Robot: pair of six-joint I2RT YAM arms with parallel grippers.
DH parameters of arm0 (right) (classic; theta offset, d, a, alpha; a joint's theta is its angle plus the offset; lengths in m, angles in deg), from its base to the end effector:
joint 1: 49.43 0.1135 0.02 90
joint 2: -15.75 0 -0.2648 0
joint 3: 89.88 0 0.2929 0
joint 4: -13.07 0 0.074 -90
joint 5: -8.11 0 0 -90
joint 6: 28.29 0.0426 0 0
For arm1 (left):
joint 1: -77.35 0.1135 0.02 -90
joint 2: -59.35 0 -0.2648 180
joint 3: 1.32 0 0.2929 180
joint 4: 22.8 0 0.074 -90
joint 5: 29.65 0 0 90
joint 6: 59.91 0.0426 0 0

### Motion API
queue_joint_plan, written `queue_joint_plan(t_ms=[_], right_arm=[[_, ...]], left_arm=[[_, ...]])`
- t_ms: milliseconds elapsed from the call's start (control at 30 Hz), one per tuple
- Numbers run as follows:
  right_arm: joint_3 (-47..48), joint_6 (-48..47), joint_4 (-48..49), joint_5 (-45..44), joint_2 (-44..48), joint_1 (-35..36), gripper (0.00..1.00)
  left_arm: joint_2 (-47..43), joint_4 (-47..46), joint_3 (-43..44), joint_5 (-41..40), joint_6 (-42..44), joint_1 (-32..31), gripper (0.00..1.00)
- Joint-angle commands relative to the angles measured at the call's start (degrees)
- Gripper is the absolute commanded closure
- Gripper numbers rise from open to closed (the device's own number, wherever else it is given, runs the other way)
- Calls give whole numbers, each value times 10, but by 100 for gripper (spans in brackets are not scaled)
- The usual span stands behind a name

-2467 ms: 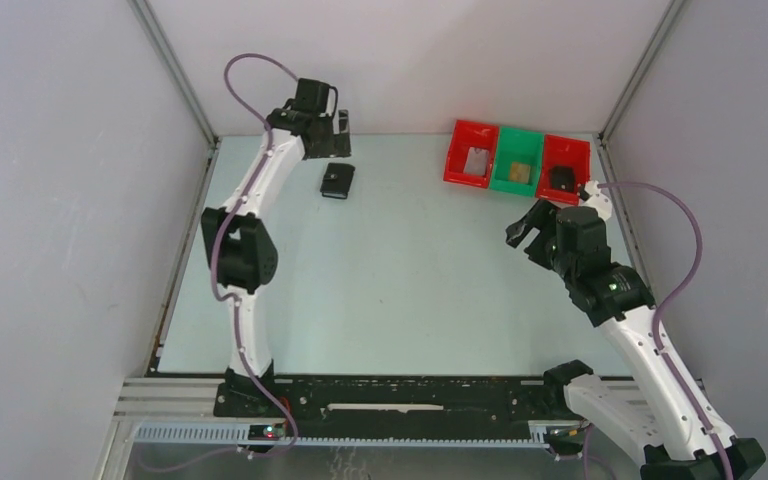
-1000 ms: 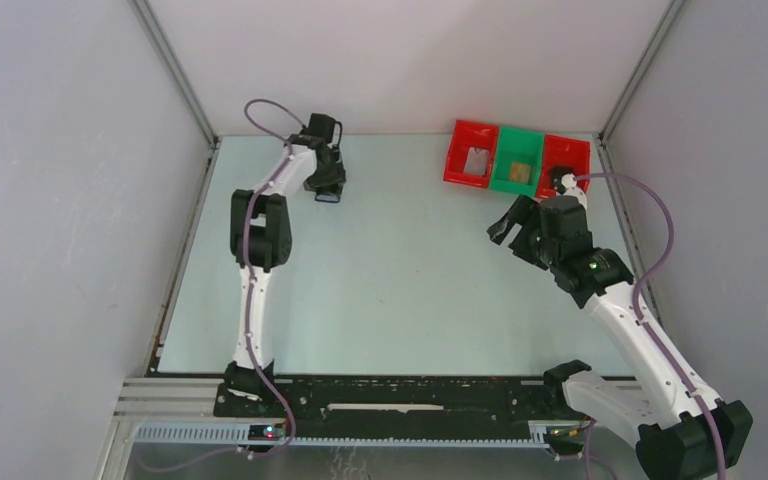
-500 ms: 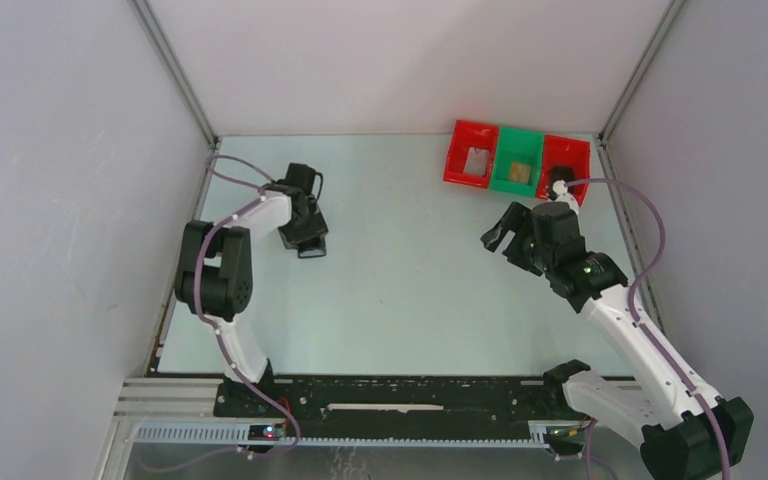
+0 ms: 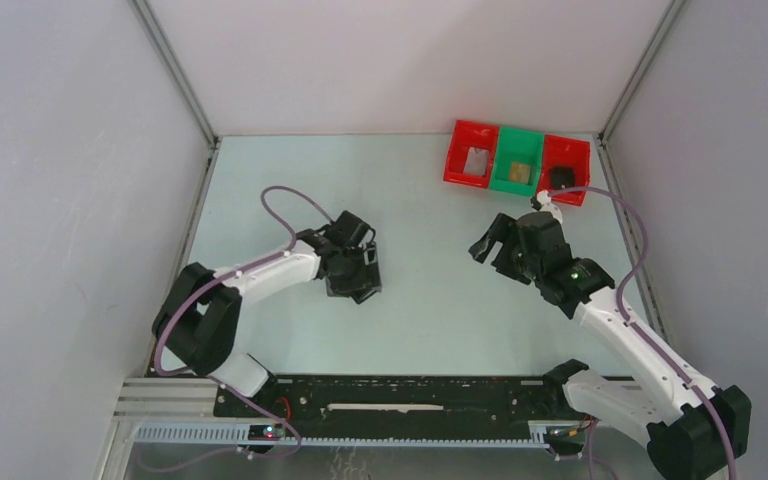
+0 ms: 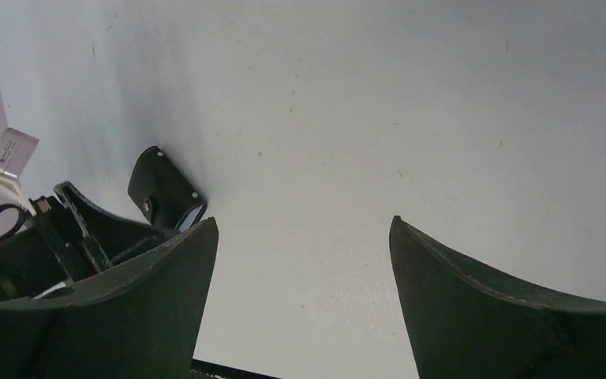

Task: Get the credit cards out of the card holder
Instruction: Move the card holder to the center of the board, then open the card holder at the center of the board.

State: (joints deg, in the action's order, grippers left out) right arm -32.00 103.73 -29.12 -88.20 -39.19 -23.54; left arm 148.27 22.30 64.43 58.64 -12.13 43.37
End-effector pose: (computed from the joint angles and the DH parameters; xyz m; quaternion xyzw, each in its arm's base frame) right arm 0.2274 0.1052 0.2717 0.1499 0.8899 0.1977 0.3827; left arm 0.2722 -0.1820 0.1547 -0.0734 0.9792 -0.1048 0.1574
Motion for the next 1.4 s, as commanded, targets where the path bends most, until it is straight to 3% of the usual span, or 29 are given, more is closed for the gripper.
queue_joint_plan(t_ms=[0, 100, 233, 367, 467, 633, 867, 1200, 1367], right_arm=[[3, 13, 18, -13, -5, 15, 12], [-4, 10, 29, 0, -8, 24, 11], [-8, 6, 75, 43, -29, 40, 11], [-8, 14, 98, 48, -50, 58, 12], [-8, 17, 101, 52, -54, 66, 12], [-8, 12, 97, 56, -52, 69, 12], [-8, 5, 79, 44, -40, 70, 12], [-8, 5, 90, 49, -49, 70, 12], [-7, 11, 88, 48, -51, 70, 12]], left_arm=[[-47, -12, 19, 96, -22, -50, 17], [-82, 18, 37, 84, -1, -60, 10], [-114, 78, 68, -72, 18, -58, 7], [-73, 146, 108, -185, -27, -52, 19], [-18, 183, 146, -200, -81, -47, 27], [55, 167, 160, -200, -153, -45, 42], [113, 172, 196, -226, -169, -44, 47], [149, 150, 149, -218, -183, -25, 48], [138, 146, 132, -207, -186, -26, 60]])
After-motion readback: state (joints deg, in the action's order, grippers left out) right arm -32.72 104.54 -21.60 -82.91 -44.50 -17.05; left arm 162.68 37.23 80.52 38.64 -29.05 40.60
